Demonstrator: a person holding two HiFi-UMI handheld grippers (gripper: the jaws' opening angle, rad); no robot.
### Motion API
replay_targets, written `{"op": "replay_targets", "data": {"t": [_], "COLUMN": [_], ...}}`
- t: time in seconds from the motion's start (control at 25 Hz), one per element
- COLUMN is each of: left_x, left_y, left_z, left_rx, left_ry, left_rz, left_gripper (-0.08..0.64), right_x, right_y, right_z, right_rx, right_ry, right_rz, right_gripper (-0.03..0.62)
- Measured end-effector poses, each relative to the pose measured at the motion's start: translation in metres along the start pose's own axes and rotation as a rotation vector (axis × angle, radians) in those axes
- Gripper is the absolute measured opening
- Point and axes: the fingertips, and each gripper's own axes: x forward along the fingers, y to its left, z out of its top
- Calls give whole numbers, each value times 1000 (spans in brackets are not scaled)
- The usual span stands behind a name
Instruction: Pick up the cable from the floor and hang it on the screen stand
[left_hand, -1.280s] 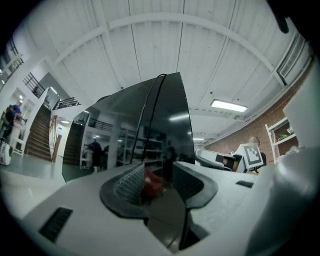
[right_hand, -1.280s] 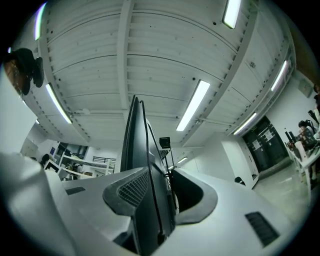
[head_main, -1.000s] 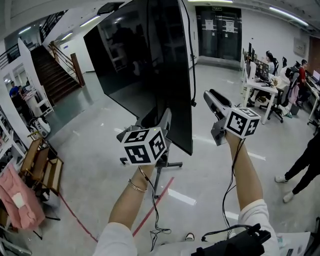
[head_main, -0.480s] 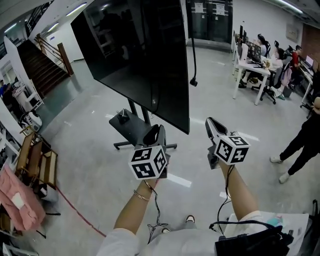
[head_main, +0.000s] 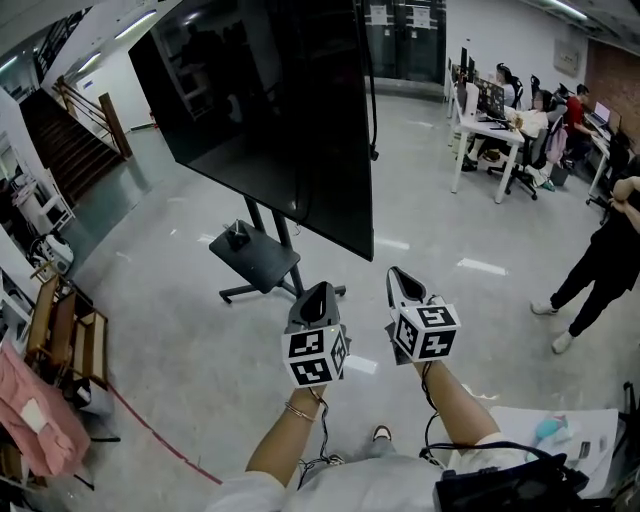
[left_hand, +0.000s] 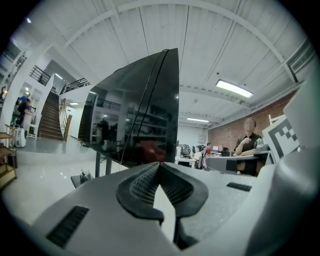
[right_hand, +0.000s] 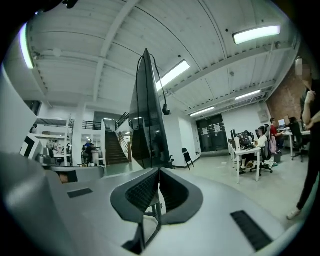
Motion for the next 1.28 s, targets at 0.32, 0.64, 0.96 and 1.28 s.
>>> {"op": "replay_targets", "data": {"t": [0.32,0.64,0.96,1.28], "left_x": [-30,2,9,12], "left_y": [-3,-17,-16,-12], "left_z": [-19,-26,-18,-9], "left_rx": [-55,-55,-48,-39], "left_ry": [31,54,37,30], "left_rz": [-21,-15,-3,14], "left_gripper": [3,3,3,3], "right_x": [-22,-7,2,11], "right_y": [36,14,25,31], "right_z": [-17,-21,-10,1], "right_rx": [35,81,21,20], "right_ry": [8,22,10,-5], "right_rz": [-8,14,45,71], "right_gripper": [20,18,17,17]}}
